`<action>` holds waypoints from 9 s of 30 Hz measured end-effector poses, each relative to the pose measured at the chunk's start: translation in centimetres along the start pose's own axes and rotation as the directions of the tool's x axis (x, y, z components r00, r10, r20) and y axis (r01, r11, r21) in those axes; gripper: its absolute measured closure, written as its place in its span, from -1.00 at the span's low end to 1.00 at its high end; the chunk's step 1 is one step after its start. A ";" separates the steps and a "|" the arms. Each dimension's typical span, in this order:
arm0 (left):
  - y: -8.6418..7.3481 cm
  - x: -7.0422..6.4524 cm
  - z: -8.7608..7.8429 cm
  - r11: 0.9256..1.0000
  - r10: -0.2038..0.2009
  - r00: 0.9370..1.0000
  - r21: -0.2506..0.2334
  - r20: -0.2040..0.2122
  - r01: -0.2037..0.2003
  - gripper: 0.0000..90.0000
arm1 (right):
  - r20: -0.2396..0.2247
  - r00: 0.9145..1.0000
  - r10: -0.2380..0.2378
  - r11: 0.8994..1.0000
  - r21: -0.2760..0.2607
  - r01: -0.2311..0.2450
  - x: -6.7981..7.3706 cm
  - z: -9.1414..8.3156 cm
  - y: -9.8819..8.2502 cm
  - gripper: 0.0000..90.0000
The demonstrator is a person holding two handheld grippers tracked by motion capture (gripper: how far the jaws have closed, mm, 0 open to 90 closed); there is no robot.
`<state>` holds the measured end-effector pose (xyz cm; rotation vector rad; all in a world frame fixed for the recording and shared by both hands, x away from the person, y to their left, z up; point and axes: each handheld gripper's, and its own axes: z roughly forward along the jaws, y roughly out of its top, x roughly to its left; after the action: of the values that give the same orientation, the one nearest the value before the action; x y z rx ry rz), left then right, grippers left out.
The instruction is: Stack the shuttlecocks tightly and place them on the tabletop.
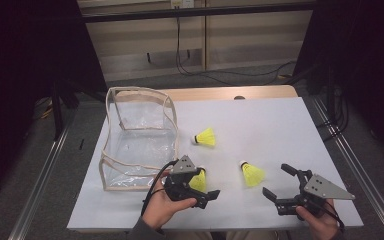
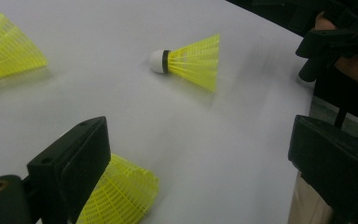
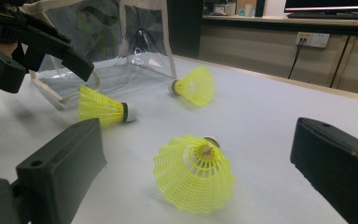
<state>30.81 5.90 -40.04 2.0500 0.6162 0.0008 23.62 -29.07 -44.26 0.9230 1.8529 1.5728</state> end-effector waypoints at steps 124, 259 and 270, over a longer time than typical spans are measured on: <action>-4.4 1.5 -6.0 0.999 0.037 0.999 0.027 0.007 -0.038 -0.86 | 0.000 1.000 -0.013 1.000 0.006 0.013 -0.1 0.2 0.0 -0.95; -7.4 5.5 -11.7 0.998 0.013 0.980 -0.058 -0.197 -0.025 -0.90 | 0.007 1.000 -0.019 1.000 0.003 0.019 0.1 0.0 0.1 -0.95; -7.8 6.4 -12.0 0.999 0.002 0.976 -0.052 -0.218 -0.014 -0.90 | 0.007 1.000 -0.017 1.000 0.005 0.017 0.0 0.1 0.1 -0.95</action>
<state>30.16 21.47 -41.37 2.0153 0.7350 0.2482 23.66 -28.99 -44.20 0.9115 1.8559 1.5530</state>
